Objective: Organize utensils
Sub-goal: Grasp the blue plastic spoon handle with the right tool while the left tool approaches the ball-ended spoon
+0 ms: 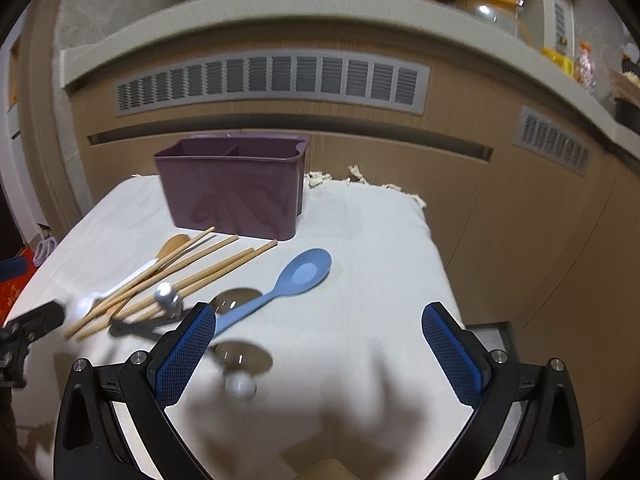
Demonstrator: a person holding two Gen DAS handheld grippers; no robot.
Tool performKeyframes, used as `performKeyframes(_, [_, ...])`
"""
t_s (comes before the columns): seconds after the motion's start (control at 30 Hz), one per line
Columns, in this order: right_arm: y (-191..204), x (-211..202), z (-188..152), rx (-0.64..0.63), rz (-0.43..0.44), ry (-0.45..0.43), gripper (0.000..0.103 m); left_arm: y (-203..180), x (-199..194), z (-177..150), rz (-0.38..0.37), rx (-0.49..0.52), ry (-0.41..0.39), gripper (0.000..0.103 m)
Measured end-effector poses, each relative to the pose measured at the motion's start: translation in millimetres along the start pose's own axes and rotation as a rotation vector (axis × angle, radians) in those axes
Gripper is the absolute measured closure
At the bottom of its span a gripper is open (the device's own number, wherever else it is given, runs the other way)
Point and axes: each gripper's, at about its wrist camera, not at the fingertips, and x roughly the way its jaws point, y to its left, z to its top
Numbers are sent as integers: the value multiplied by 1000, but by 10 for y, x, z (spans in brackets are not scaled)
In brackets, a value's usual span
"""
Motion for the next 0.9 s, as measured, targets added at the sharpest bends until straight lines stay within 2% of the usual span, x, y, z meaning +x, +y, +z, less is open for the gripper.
performKeyframes(0.13, [-5,451,180,64,5,95,3,184,122,93,65,-3,-10,0])
performKeyframes(0.27, [46,860,245,113,13,183,19,432,190,156,137,-36,-26,0])
performKeyframes(0.37, [112,1082,230,113,-17,222,23,641,219,167,148,-74,-40,0])
performKeyframes(0.43, [137,1179,206,112,-34,244,26,772,219,160,146,-102,-59,0])
performKeyframes(0.5, [140,1243,182,121,-31,261,36,884,222,150,146,-129,-71,0])
performKeyframes(0.63, [161,1287,170,112,-12,265,51,991,272,107,133,-161,-55,0])
performKeyframes(0.7, [180,1295,180,92,6,259,62,951,323,87,116,-152,-36,0])
performKeyframes(0.8, [215,1293,204,69,50,260,68,829,397,62,76,-136,8,0])
performKeyframes(0.9, [238,1196,228,60,93,246,70,624,456,49,26,-114,65,0])
